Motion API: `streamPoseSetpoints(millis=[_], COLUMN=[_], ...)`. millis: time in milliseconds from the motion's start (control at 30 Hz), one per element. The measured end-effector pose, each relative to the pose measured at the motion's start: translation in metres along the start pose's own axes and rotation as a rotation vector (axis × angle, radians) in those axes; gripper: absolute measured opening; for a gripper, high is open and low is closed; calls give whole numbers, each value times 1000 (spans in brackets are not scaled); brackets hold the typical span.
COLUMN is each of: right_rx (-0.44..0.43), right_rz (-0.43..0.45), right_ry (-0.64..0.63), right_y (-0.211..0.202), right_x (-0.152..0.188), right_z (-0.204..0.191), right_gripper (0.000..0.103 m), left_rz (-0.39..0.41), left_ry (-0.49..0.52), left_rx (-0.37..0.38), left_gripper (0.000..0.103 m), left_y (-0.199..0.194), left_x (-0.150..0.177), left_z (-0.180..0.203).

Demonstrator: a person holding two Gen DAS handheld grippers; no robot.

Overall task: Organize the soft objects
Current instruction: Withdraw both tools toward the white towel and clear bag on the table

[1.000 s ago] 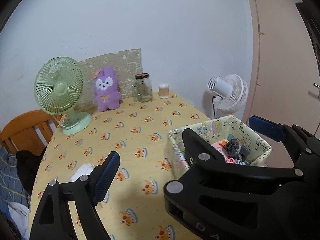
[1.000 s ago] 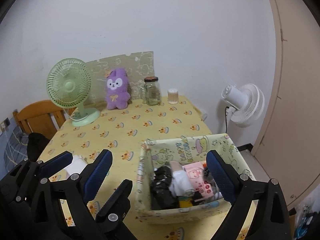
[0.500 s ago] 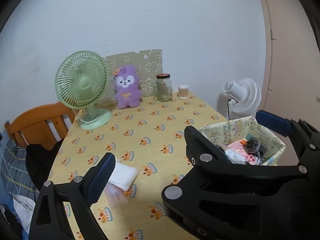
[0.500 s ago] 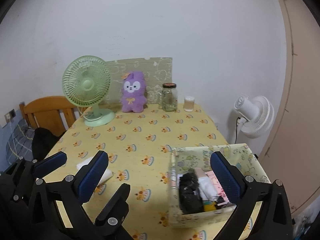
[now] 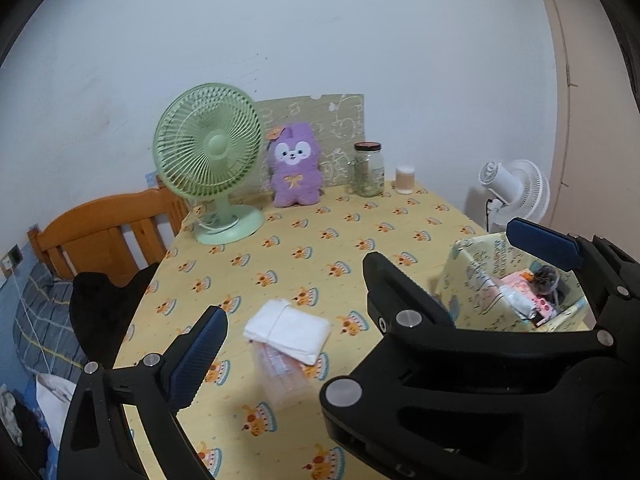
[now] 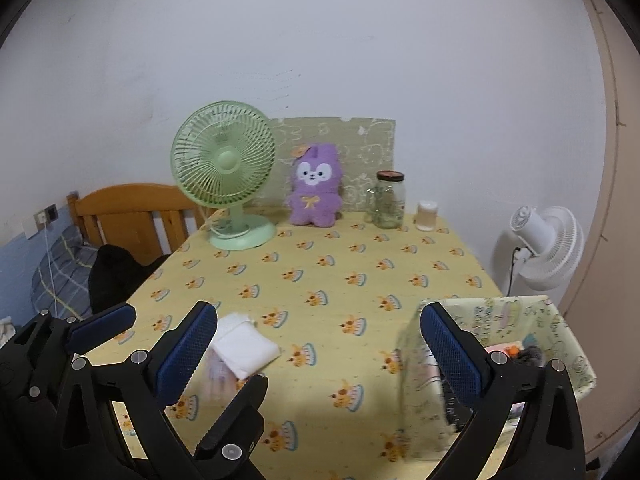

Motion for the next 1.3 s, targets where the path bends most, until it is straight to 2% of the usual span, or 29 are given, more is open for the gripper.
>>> streamPoseSetpoints(millis=[200, 1000, 1300], right_rx=[-20, -131, -166], right_rz=[2, -145, -262], right_ry=[-17, -85, -44], right_y=[11, 108, 153], right_x=[8, 35, 45], right_z=[-15, -59, -63], right_gripper=[103, 103, 103], left_rz=[-22, -167, -242], left_ry=[-31, -142, -171], left_rx=[-11, -71, -73], left_gripper=[98, 97, 96], left_y=[12, 85, 122], left_x=[13, 48, 52], left_z=[-15, -67, -82])
Point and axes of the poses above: each gripper's, at about its wrist camera, not at the fingertips, and y roughly the way its jaws point, z to its right, x to its underside, the point moved 3 cm from there along y, roughly the way its jaws point, and after that the axes turned 1 degree about -z, right-handed, at the moved point
